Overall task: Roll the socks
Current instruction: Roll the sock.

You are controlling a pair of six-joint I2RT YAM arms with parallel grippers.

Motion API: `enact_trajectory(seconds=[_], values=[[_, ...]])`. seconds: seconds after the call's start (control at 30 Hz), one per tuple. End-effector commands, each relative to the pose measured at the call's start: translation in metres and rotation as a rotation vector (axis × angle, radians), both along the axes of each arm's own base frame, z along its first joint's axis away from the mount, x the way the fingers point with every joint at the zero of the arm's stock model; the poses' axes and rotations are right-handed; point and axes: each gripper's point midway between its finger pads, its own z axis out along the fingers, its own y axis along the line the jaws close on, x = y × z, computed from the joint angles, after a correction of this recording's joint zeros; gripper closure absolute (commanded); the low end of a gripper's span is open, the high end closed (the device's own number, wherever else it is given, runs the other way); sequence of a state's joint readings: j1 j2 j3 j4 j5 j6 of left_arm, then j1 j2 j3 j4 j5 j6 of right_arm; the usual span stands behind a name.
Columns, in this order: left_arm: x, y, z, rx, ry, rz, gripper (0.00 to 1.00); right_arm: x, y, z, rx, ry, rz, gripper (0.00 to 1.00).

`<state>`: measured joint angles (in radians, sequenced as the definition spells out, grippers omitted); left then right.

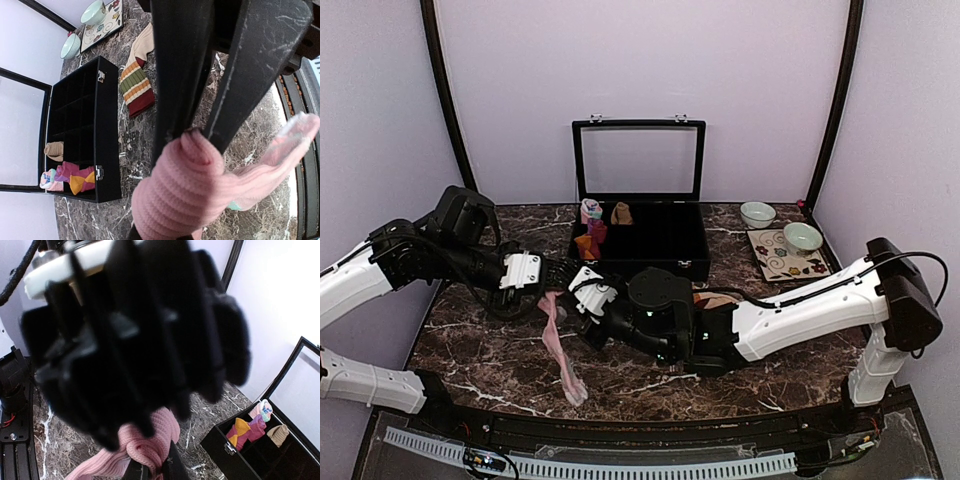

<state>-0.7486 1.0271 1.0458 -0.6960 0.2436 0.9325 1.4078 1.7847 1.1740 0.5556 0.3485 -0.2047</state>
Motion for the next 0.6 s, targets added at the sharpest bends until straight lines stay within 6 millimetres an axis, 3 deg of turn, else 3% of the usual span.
enact_trajectory(seconds=[0.0, 0.1, 0.13, 0.2, 0.37, 0.57], values=[[0.032, 0.008, 0.006, 0.03, -0.112, 0.108, 1.0, -0.035, 0.012, 0.042, 0.172, 0.049, 0.136, 0.87], [0.027, 0.007, 0.008, 0.021, -0.084, 0.104, 1.0, -0.024, -0.006, 0.044, 0.17, 0.046, 0.068, 0.56], [0.025, 0.007, 0.006, 0.022, -0.066, 0.099, 1.0, -0.019, -0.016, 0.035, 0.145, 0.041, 0.045, 0.48], [0.019, 0.007, 0.0, 0.032, -0.018, 0.092, 1.0, -0.011, -0.036, 0.035, 0.129, 0.017, 0.011, 0.35], [0.019, 0.008, -0.006, 0.032, 0.052, 0.134, 1.0, -0.001, -0.078, 0.054, 0.148, -0.001, -0.008, 0.29], [0.019, 0.003, -0.008, 0.044, 0.115, 0.139, 1.0, -0.013, -0.054, 0.048, 0.117, 0.062, 0.06, 0.29]])
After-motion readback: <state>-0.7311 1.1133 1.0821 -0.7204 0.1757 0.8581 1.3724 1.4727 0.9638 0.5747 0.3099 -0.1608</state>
